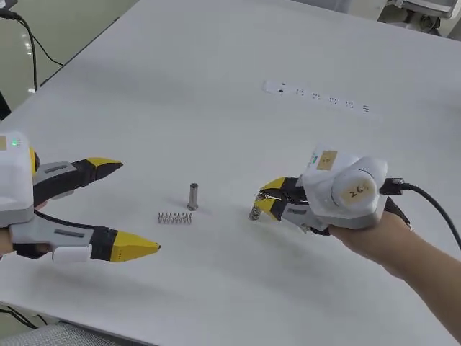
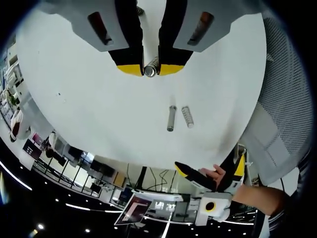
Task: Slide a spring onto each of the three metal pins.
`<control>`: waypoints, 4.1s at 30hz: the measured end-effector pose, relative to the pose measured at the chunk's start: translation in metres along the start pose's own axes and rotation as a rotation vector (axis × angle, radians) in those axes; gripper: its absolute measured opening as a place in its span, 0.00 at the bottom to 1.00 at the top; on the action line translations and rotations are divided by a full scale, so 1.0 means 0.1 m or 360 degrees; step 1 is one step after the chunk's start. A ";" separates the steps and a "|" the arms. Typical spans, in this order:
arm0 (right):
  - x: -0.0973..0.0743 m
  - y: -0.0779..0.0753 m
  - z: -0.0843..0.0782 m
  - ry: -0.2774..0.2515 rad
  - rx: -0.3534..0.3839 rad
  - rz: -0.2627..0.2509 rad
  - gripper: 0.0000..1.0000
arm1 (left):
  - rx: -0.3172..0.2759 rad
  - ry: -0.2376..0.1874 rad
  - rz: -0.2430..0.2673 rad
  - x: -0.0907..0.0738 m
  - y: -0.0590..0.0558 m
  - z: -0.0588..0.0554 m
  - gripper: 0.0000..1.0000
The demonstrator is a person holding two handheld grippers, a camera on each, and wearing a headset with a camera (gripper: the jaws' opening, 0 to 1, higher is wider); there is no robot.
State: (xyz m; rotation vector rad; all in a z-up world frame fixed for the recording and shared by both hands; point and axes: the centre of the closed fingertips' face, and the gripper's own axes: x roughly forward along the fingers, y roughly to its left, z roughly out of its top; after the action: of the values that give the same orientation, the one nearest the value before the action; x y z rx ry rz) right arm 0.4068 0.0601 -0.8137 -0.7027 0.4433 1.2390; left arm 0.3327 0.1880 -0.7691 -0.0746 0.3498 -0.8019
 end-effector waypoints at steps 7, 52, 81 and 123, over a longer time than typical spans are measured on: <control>0.00 0.00 -0.03 0.0002 0.0037 -0.0010 0.08 | 0.0006 0.0003 0.0000 -0.01 0.01 0.01 0.96; -0.71 0.09 0.16 -0.0447 0.0722 -0.0081 0.22 | 0.0031 0.0022 0.0002 0.03 -0.01 0.08 0.98; -0.58 0.38 0.19 -0.0383 0.0645 0.0056 0.20 | 0.0030 0.0026 -0.0008 0.01 -0.05 0.07 0.97; 0.70 0.85 0.67 -0.0110 0.0021 0.0417 0.14 | 0.0033 0.0072 -0.0015 -0.09 -0.03 -0.04 0.95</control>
State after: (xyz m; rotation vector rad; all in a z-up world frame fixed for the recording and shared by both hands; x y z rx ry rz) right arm 0.3409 0.1699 -0.8324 -0.6013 0.4969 1.5011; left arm 0.3233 0.1928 -0.7695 -0.0386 0.3837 -0.8176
